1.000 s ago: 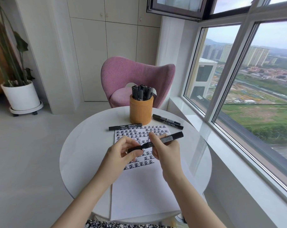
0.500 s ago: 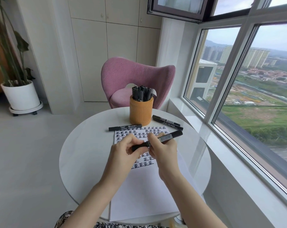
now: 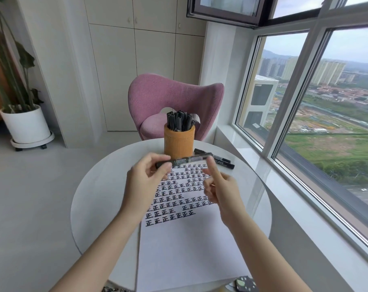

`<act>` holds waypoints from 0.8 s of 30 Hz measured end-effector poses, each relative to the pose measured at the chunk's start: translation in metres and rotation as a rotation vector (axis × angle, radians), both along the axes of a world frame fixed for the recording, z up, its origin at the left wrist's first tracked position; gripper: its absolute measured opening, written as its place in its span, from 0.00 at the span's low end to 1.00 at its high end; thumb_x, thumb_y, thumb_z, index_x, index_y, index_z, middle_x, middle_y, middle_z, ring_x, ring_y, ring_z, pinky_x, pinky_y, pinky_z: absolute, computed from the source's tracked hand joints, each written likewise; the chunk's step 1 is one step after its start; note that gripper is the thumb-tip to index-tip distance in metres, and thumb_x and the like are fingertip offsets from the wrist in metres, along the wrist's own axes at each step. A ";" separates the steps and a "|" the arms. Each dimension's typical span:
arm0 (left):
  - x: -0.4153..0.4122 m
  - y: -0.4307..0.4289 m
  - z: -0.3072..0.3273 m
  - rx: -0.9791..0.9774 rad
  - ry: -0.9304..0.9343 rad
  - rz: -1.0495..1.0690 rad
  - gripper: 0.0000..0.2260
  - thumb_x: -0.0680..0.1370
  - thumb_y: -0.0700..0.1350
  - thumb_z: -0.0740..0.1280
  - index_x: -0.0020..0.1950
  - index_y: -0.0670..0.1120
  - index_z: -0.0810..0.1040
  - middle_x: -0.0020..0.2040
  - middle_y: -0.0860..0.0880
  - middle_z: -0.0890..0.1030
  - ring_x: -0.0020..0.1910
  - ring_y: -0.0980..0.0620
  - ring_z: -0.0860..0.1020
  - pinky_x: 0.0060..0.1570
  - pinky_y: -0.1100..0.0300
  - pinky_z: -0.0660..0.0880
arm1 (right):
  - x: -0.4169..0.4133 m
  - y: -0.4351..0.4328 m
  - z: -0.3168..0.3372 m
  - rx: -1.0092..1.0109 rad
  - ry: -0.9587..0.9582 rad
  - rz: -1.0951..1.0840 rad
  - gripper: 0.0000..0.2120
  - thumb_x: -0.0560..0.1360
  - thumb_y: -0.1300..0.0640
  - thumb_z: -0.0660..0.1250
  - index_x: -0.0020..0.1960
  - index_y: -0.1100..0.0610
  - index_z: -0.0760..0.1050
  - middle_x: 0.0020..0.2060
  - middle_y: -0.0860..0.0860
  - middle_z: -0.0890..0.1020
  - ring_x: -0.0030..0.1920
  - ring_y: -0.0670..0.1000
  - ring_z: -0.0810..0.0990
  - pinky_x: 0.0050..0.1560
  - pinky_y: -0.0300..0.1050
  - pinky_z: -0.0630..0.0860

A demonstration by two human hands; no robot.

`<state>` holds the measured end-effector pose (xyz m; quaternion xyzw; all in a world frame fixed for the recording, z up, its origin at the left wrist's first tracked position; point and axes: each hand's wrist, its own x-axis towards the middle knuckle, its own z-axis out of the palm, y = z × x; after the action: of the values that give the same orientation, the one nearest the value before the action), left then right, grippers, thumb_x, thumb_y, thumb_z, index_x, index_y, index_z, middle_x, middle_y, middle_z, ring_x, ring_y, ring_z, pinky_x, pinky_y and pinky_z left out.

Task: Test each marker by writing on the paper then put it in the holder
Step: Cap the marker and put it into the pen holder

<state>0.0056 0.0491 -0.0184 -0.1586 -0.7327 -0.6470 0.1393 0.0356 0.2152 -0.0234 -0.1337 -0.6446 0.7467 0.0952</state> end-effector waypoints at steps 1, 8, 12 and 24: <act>-0.008 -0.002 0.008 -0.013 0.042 0.018 0.07 0.74 0.37 0.69 0.47 0.49 0.79 0.41 0.50 0.83 0.36 0.58 0.80 0.40 0.69 0.75 | -0.002 0.006 -0.001 0.026 0.013 -0.059 0.22 0.75 0.42 0.65 0.52 0.63 0.76 0.24 0.49 0.67 0.24 0.46 0.62 0.25 0.35 0.58; -0.071 0.000 0.069 -0.059 0.272 0.202 0.07 0.72 0.39 0.71 0.48 0.46 0.77 0.42 0.49 0.83 0.41 0.54 0.82 0.47 0.58 0.79 | -0.007 0.032 -0.016 0.198 0.068 -0.202 0.11 0.79 0.52 0.62 0.48 0.58 0.78 0.24 0.48 0.70 0.23 0.43 0.66 0.27 0.34 0.63; -0.096 0.006 0.088 -0.142 0.342 0.219 0.06 0.72 0.37 0.70 0.48 0.43 0.79 0.40 0.45 0.82 0.34 0.58 0.80 0.41 0.66 0.76 | -0.010 0.036 -0.024 0.226 0.075 -0.219 0.09 0.78 0.53 0.62 0.47 0.57 0.78 0.29 0.50 0.73 0.26 0.42 0.70 0.34 0.41 0.66; -0.126 0.037 0.087 -0.436 0.442 0.288 0.16 0.76 0.39 0.66 0.64 0.47 0.77 0.48 0.44 0.81 0.45 0.49 0.77 0.49 0.60 0.73 | -0.015 0.047 -0.028 0.301 0.083 -0.239 0.07 0.77 0.57 0.62 0.46 0.57 0.78 0.29 0.51 0.73 0.29 0.47 0.68 0.32 0.41 0.65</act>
<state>-0.1204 0.0860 0.0691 -0.2159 -0.8207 -0.3987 0.3477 0.0204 0.2624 -0.0511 -0.1627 -0.7241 0.6300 0.2287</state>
